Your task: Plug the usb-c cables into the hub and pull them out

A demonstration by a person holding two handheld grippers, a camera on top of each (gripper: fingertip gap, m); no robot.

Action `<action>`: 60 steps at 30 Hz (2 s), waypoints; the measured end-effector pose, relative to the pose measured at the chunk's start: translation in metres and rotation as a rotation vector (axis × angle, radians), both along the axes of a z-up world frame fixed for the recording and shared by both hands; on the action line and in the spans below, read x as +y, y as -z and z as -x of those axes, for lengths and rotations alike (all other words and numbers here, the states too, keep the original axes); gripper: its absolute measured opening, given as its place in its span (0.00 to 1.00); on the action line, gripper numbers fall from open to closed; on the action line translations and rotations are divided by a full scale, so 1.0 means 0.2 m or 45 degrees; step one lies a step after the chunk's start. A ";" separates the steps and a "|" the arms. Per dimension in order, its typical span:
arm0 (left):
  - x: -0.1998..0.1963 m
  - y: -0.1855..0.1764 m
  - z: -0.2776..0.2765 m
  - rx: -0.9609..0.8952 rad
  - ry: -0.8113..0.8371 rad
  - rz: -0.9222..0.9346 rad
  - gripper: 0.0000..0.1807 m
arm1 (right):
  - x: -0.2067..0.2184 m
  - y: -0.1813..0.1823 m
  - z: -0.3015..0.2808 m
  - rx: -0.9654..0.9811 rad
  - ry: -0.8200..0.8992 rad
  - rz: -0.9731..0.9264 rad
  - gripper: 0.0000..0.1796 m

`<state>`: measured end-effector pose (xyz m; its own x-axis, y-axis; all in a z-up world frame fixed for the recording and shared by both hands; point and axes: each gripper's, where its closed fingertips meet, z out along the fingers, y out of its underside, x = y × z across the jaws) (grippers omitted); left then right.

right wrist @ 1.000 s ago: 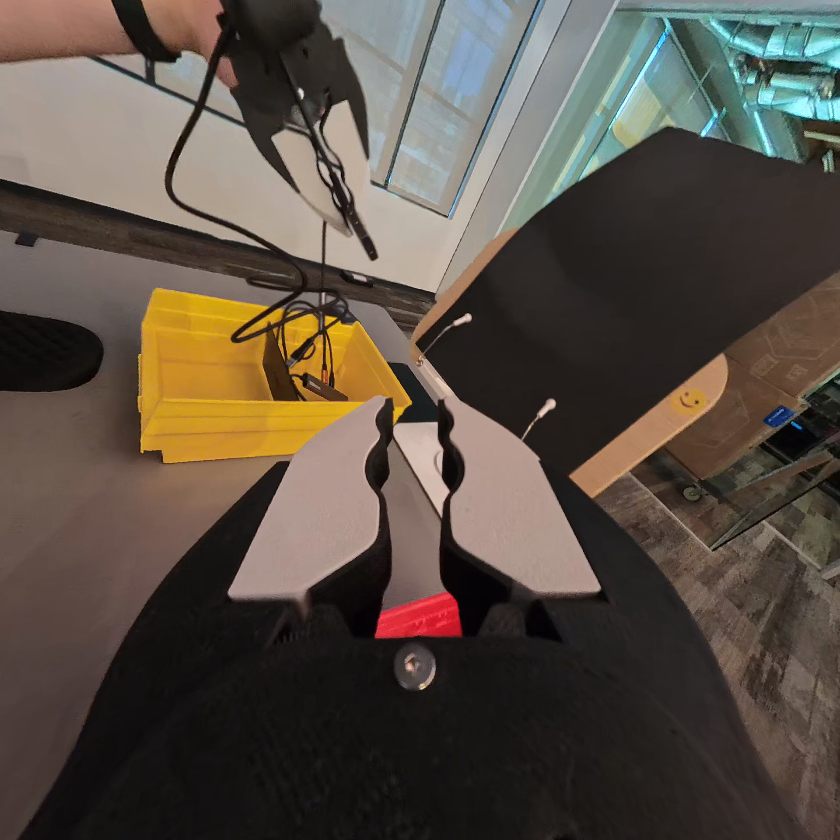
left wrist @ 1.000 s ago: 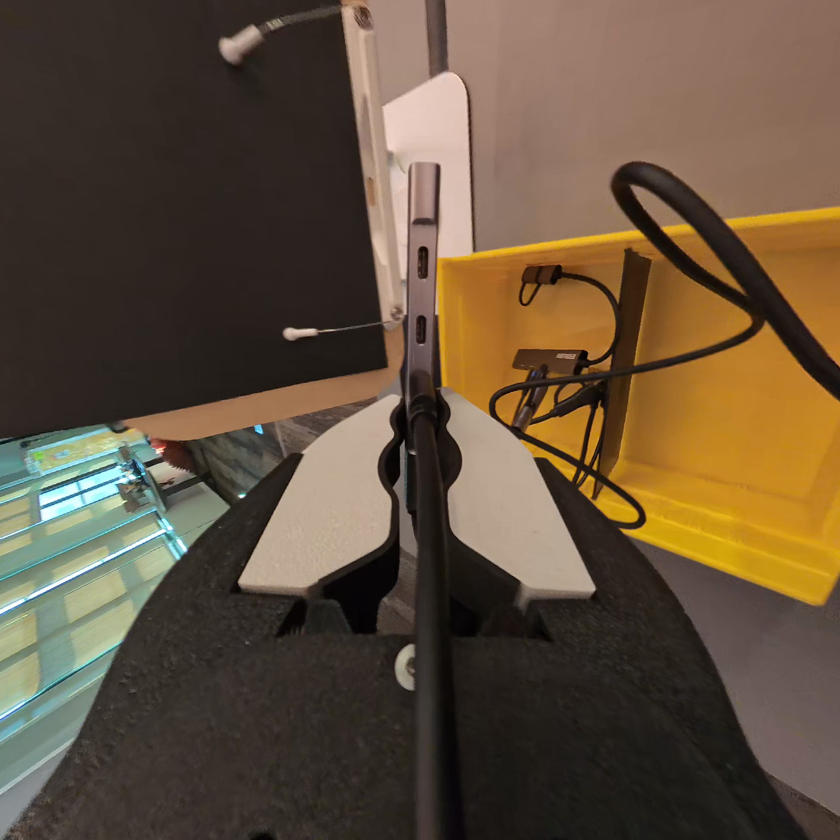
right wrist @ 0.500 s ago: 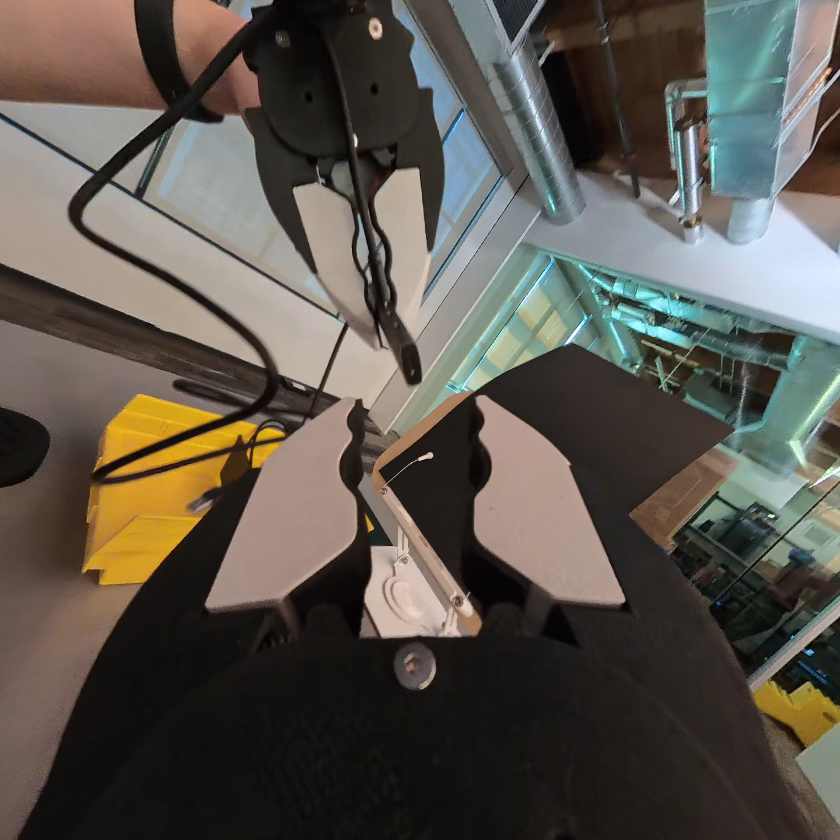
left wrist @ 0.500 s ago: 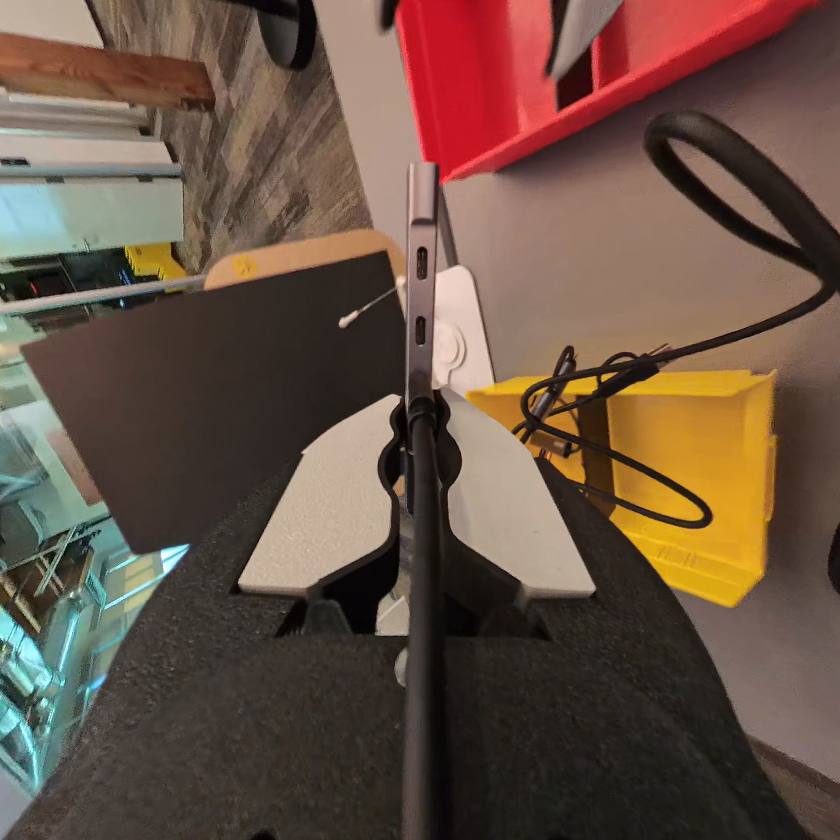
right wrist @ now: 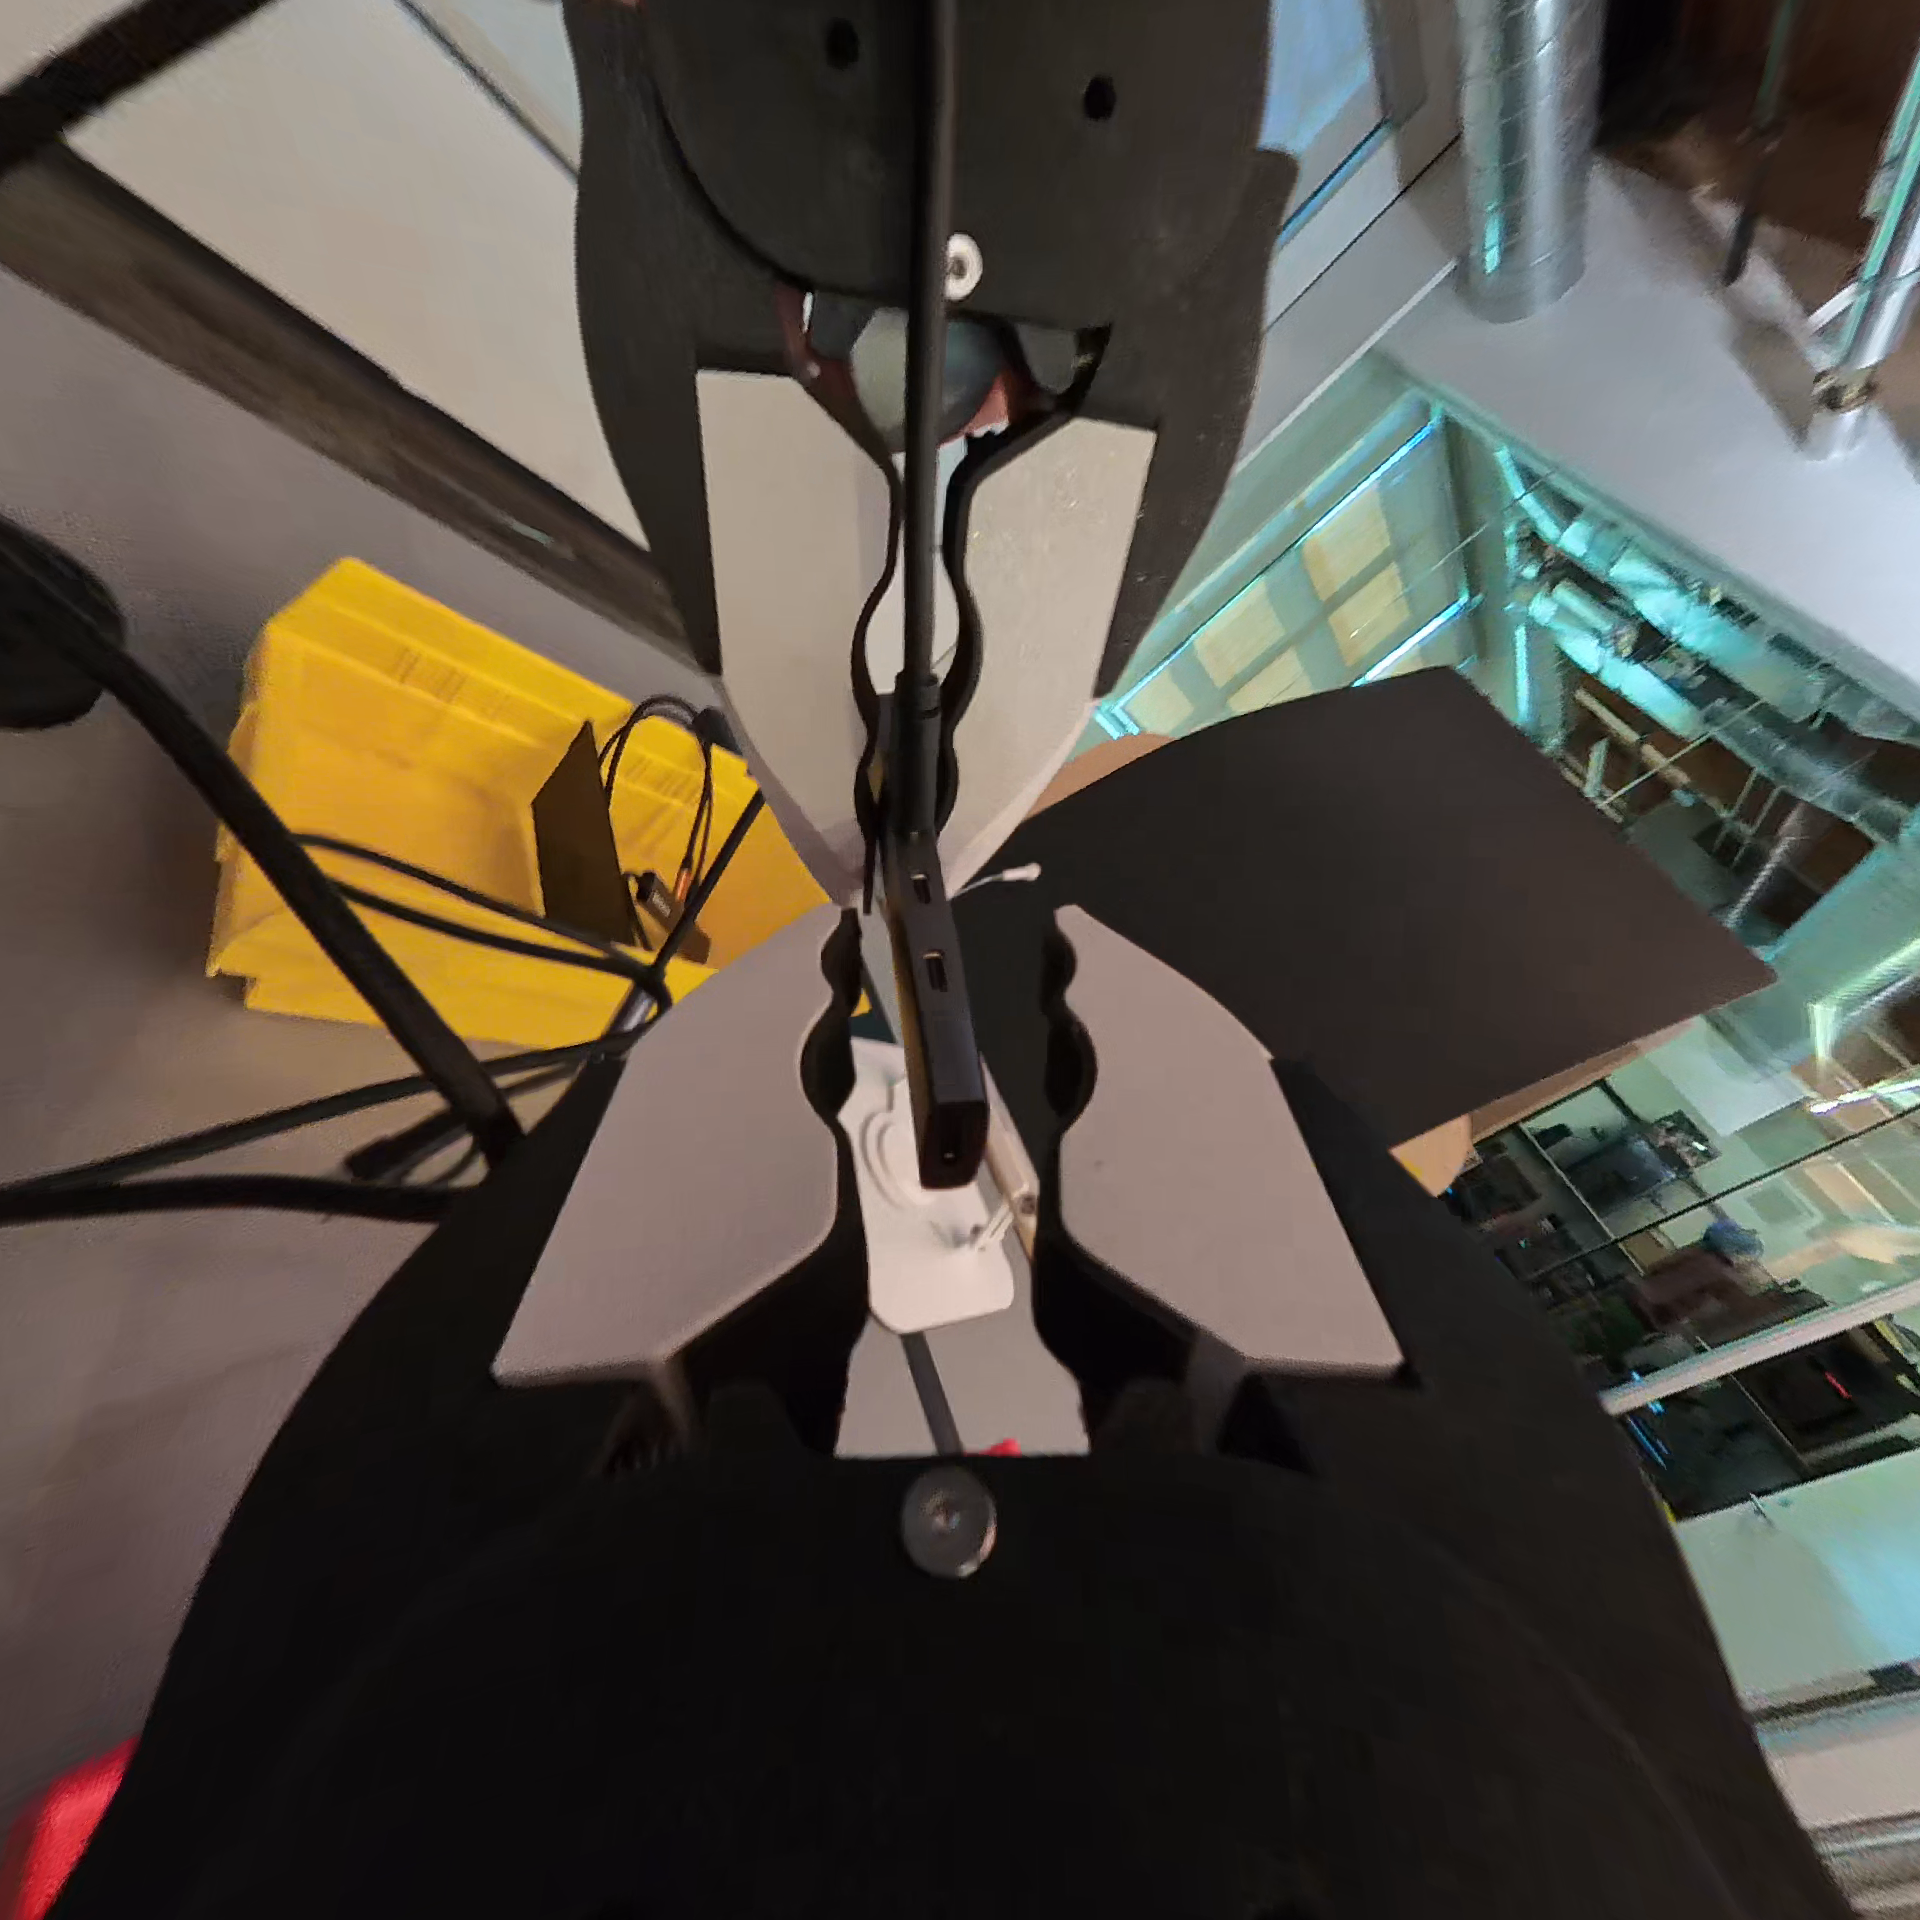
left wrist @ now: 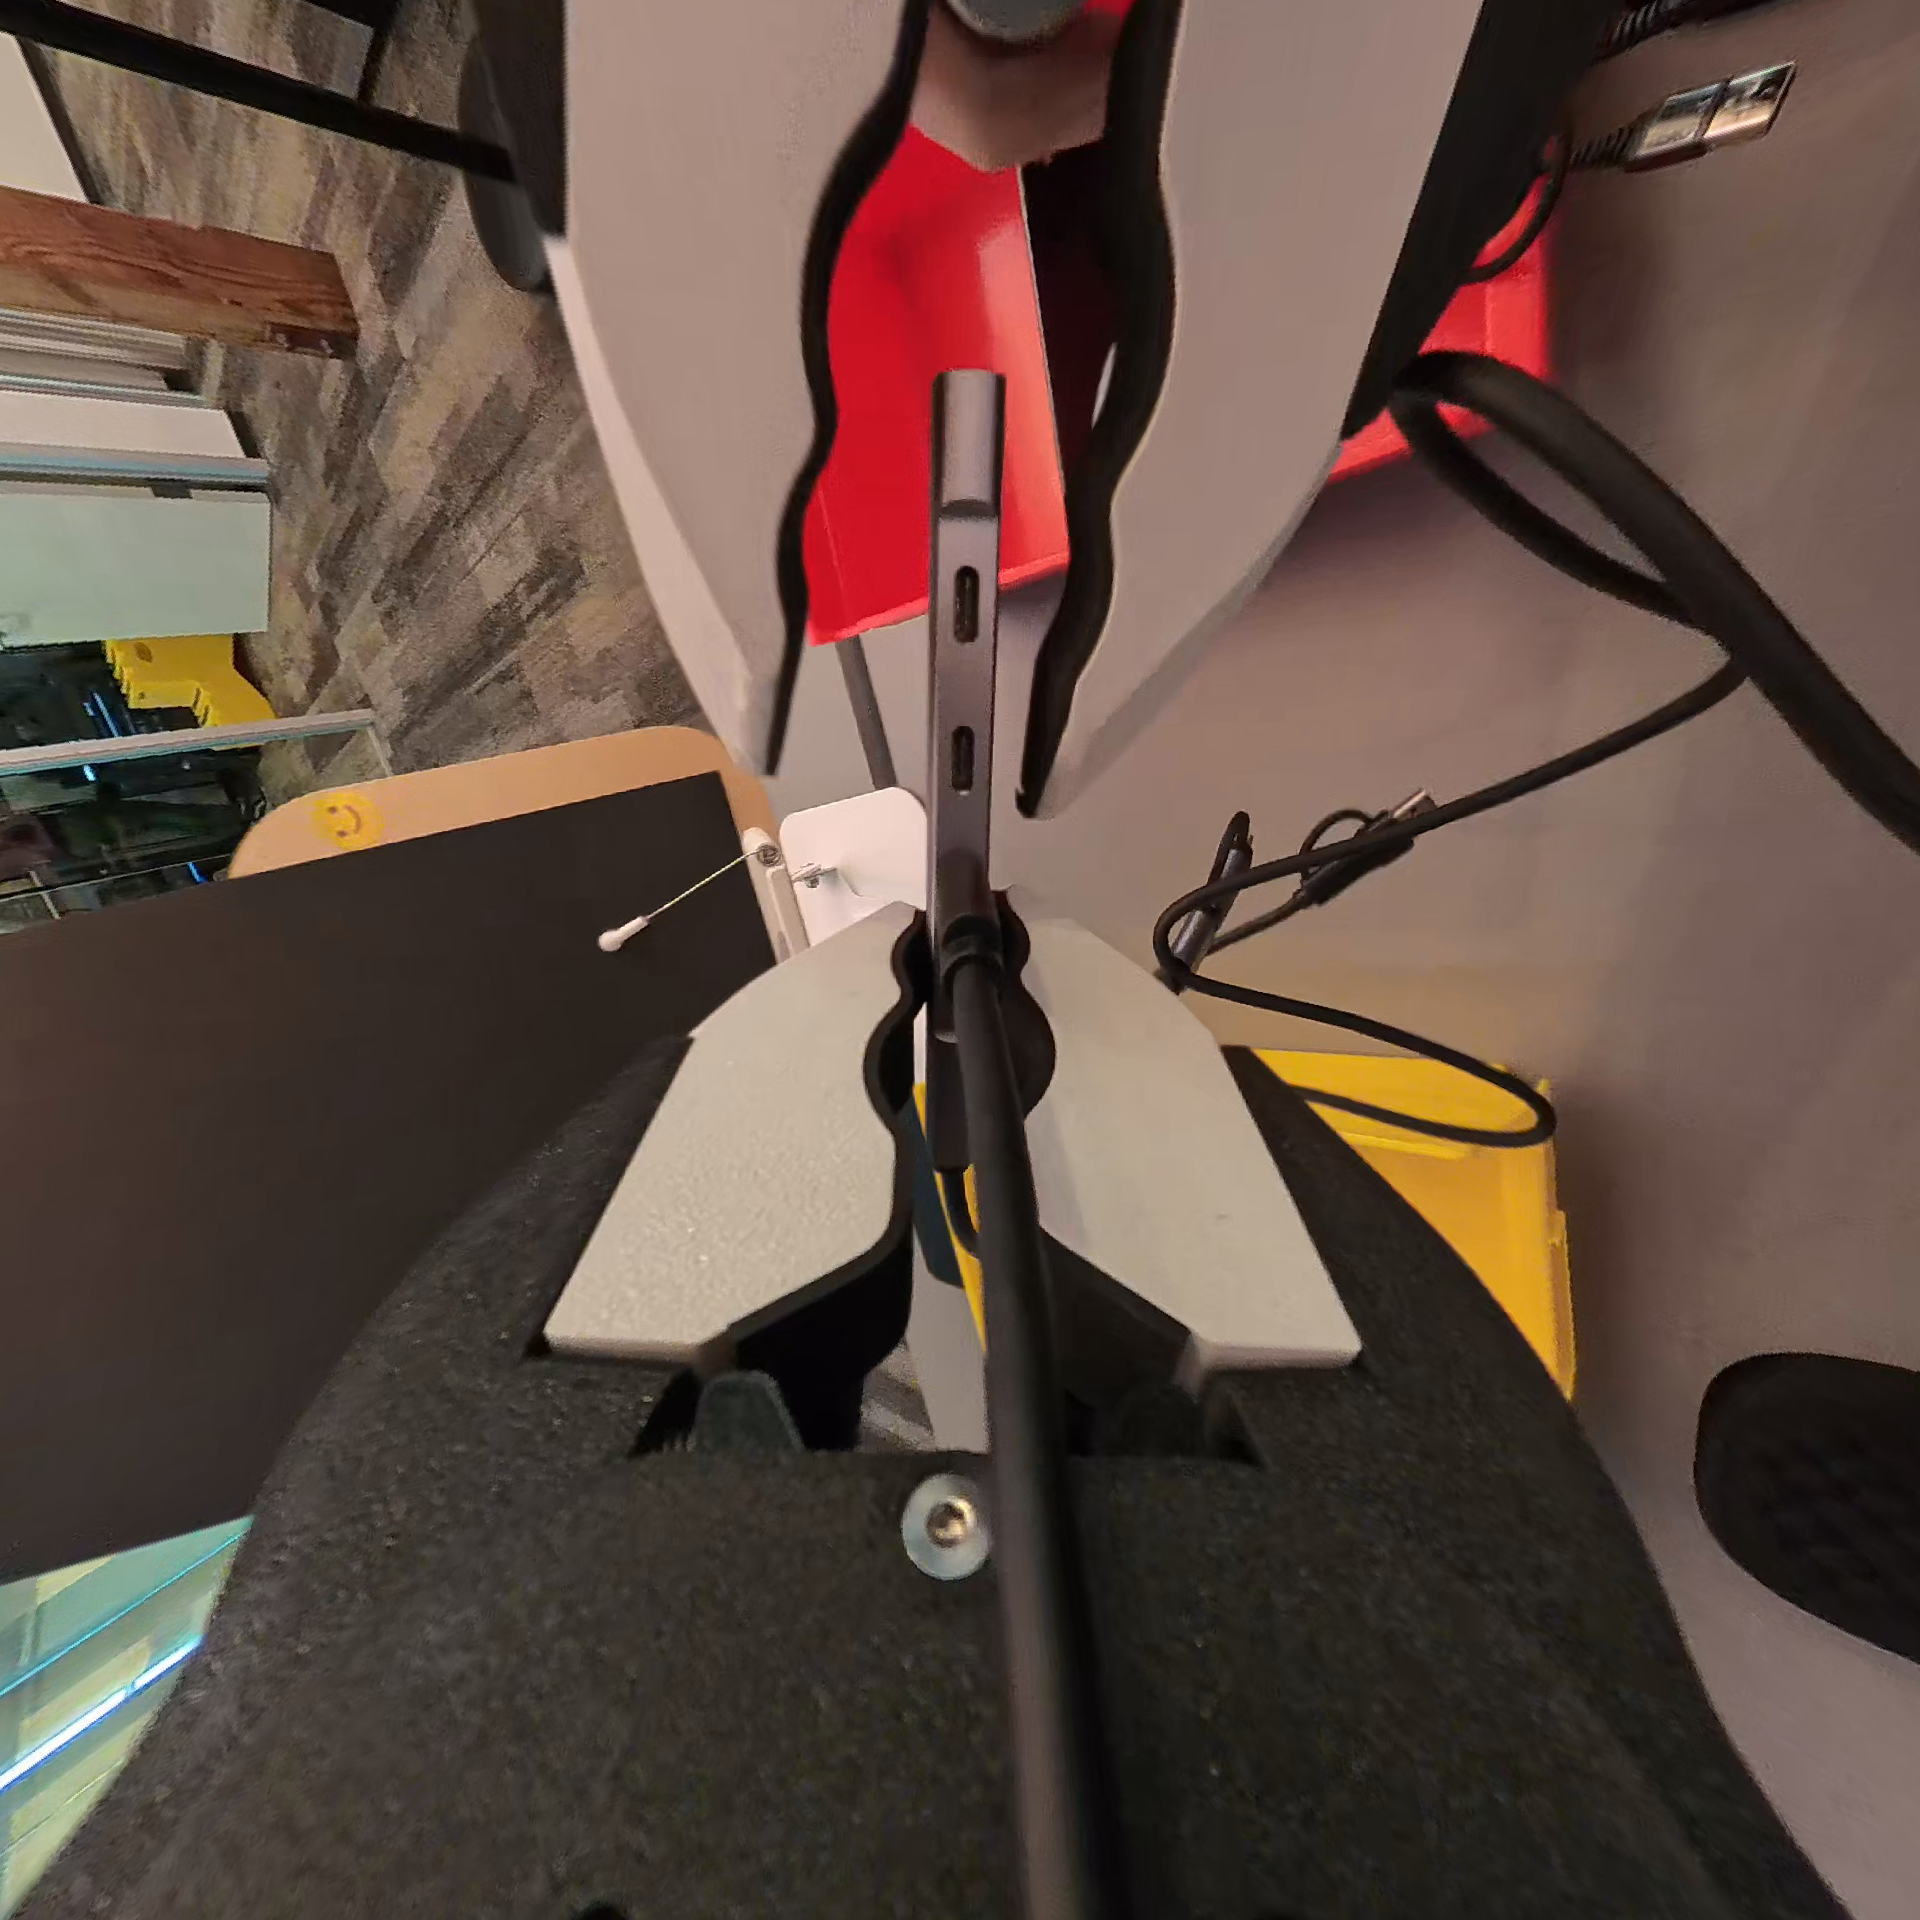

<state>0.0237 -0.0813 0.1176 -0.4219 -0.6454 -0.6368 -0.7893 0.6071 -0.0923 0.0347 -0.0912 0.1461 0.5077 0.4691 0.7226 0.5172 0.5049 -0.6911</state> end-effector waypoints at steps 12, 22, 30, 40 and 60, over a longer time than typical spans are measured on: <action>-0.07 -0.04 0.05 -0.398 0.056 0.362 0.16 | -0.01 0.06 0.01 -0.142 -0.089 -0.156 0.06; -0.10 -0.09 0.25 -0.950 0.109 1.070 0.33 | -0.09 0.08 0.09 -0.219 -0.208 -0.502 0.06; -0.14 -0.02 0.26 -1.115 0.179 1.368 0.36 | -0.11 0.15 0.18 -0.366 -0.184 -0.702 0.06; -0.06 0.17 0.26 -1.058 0.198 1.475 0.26 | -0.03 0.29 0.26 -0.538 -0.111 -0.789 0.06; 0.01 0.19 0.23 -1.196 0.209 1.492 0.13 | 0.13 0.22 0.13 -0.374 0.085 -0.732 0.15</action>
